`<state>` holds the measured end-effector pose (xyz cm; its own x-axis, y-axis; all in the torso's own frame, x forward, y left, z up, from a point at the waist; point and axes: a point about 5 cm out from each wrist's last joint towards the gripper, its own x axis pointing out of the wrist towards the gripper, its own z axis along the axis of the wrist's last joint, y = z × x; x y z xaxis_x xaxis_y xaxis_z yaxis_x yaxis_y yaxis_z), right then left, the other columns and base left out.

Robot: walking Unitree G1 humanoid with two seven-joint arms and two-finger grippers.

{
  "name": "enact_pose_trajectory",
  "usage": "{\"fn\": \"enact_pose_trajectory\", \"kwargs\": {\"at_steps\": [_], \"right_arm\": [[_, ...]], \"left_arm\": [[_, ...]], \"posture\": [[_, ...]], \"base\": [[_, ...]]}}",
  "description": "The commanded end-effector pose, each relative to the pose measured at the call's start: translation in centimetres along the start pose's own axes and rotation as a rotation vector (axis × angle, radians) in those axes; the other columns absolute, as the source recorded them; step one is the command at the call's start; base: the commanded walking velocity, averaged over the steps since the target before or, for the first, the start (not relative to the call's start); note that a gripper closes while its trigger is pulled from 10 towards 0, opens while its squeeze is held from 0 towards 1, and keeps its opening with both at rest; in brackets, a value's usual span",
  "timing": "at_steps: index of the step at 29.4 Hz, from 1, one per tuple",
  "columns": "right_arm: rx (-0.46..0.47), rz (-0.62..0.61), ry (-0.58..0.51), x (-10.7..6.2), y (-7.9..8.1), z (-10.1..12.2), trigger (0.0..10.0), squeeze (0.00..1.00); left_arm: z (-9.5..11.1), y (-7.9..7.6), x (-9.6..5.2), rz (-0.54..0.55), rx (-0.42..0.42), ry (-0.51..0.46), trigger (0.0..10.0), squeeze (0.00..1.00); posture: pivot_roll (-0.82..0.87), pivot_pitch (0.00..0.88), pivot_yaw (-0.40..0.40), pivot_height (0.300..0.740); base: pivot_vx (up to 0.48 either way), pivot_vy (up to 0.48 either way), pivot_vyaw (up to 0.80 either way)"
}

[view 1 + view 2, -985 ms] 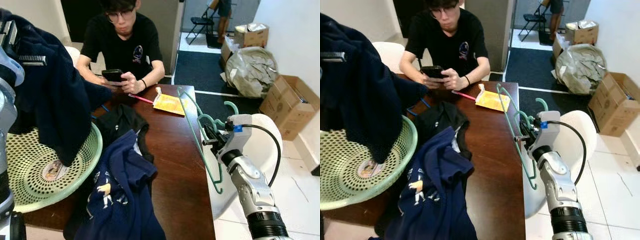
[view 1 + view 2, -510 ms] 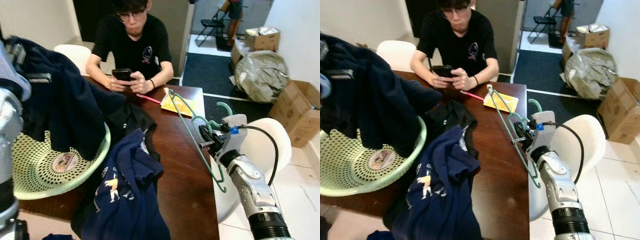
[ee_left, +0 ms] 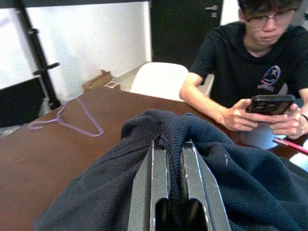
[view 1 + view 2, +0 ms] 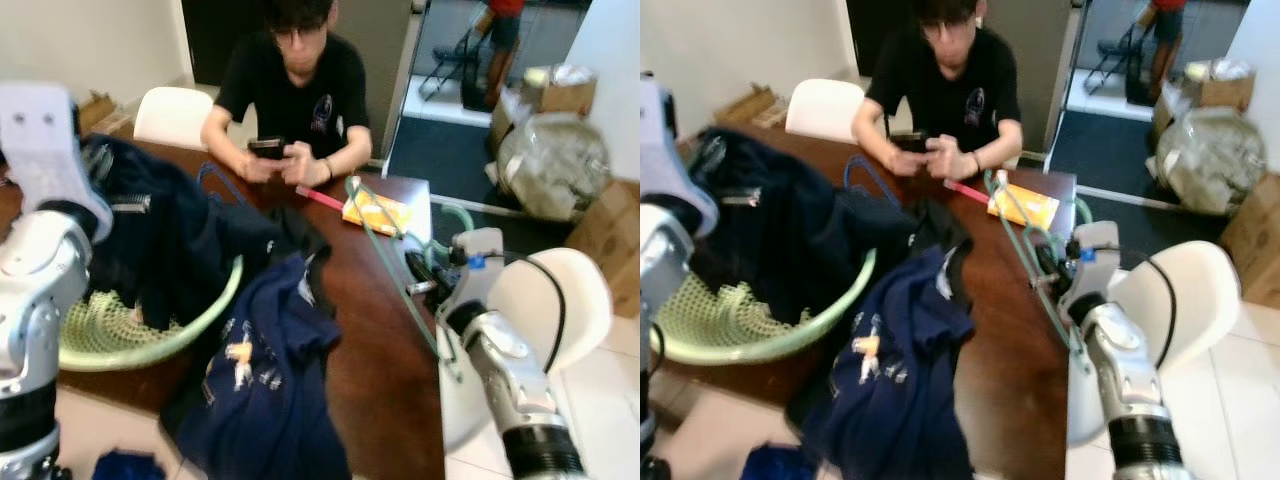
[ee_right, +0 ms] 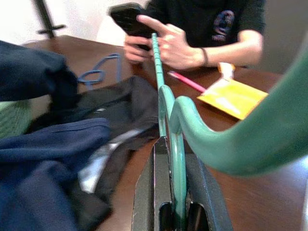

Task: Hang hanger

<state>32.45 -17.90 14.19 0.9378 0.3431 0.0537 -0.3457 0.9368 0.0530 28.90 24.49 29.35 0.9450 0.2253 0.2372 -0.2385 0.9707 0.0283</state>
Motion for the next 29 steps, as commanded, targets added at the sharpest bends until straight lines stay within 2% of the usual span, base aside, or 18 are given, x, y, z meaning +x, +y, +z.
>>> {"fn": "enact_pose_trajectory", "kwargs": {"at_steps": [1,7,11,22,24,26,29], "right_arm": [[0.038,-0.017,0.035,-0.4,-0.1,-1.0,10.0,0.0],[0.039,-0.026,0.039,-0.4,-0.2,-1.0,10.0,0.0],[0.039,-0.026,0.04,-0.4,-0.2,-1.0,10.0,0.0],[0.039,-0.024,0.041,-0.4,-0.2,-0.9,10.0,0.0],[0.038,-0.024,0.041,-0.4,-0.2,-0.9,10.0,0.0],[0.039,-0.024,0.041,-0.3,-0.2,-0.9,10.0,0.0],[0.039,-0.024,0.041,-0.3,-0.2,-0.9,10.0,0.0]], "left_arm": [[0.3,0.0,-0.1,-0.004,-0.002,-0.017,10.0,0.0],[-0.2,-0.1,-0.2,-0.013,0.0,-0.008,10.0,0.0],[-1.2,-0.1,-0.4,-0.025,-0.026,0.028,10.0,0.0],[-1.7,0.3,-0.5,-0.009,-0.052,0.038,10.0,0.0],[-1.4,0.3,-0.5,-0.015,-0.067,0.024,10.0,0.0],[0.2,0.2,-0.1,-0.083,-0.096,-0.045,10.0,0.0],[1.1,0.0,0.0,-0.124,-0.103,-0.085,10.0,0.0]], "posture": [[0.1,0.0,-0.056,0.74],[0.1,0.0,-0.057,0.74],[0.1,0.0,-0.055,0.74],[0.1,0.0,-0.057,0.74],[0.09,0.0,-0.057,0.74],[0.1,0.0,-0.058,0.74],[0.1,0.0,-0.058,0.74]], "base": [[0.0,0.0,0.0],[0.0,0.0,0.0],[0.0,0.0,0.0],[0.0,0.0,0.0],[0.0,0.0,0.0],[0.0,0.0,0.0],[0.0,0.0,0.0]]}}
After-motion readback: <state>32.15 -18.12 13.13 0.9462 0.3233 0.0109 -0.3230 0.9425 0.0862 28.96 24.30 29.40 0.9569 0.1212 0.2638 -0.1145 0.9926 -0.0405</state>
